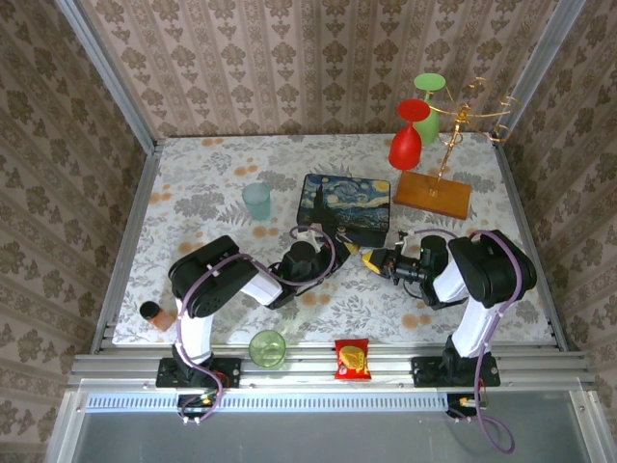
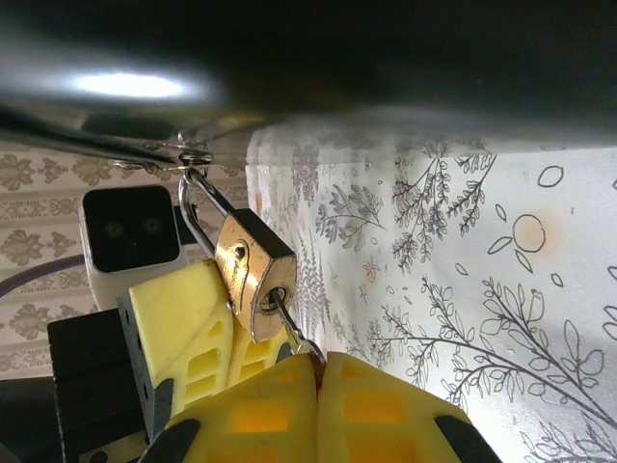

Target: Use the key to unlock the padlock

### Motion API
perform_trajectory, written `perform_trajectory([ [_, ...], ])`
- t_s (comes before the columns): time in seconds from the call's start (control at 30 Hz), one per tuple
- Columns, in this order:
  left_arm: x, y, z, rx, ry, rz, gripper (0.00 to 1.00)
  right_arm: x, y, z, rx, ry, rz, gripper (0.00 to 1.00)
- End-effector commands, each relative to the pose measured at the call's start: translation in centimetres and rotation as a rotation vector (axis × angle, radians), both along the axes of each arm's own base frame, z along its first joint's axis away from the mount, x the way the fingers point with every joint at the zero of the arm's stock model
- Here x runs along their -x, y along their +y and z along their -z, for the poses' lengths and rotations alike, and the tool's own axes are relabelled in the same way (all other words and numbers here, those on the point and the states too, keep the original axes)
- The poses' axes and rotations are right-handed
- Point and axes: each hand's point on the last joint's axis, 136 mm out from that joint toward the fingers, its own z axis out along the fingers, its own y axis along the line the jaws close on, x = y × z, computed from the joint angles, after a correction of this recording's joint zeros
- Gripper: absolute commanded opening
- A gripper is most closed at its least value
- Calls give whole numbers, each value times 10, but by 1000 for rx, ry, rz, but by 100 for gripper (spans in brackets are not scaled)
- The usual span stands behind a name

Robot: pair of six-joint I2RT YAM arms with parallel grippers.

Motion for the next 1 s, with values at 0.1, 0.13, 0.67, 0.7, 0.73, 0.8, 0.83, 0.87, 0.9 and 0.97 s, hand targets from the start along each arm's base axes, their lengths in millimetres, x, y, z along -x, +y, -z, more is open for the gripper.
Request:
perform_trajectory([
  [0.1, 32, -34, -34, 108, -52, 167, 3, 3, 16, -22, 7, -146, -72, 0],
  [0.13, 31, -32, -32, 99, -53, 163, 4, 3, 17, -20, 8, -142, -75, 0],
  [0.67, 7, -11, -21, -19, -105, 123, 16, 17, 27, 0, 104, -138, -69, 0],
  [0.7, 6, -10, -20, -20, -107, 121, 17, 16, 26, 0, 117, -143, -61, 0],
  [0.73, 6, -9, -20, -21, -108, 119, 17, 16, 26, 0, 125, -145, -54, 0],
  [0.8, 4, -8, -19, -21, -108, 120, 19, 13, 22, -1, 144, -151, -25, 0],
  [0.83, 3, -8, -18, -19, -108, 120, 21, 11, 19, -1, 151, -154, -13, 0],
  [0.87, 3, -9, -17, -18, -105, 121, 22, 9, 16, -2, 160, -153, 2, 0],
  [0.9, 1, -9, -16, -15, -104, 120, 23, 7, 13, -1, 170, -146, 12, 0],
  [0.97, 1, -10, -16, -15, -108, 123, 25, 4, 10, -2, 181, -144, 25, 0],
])
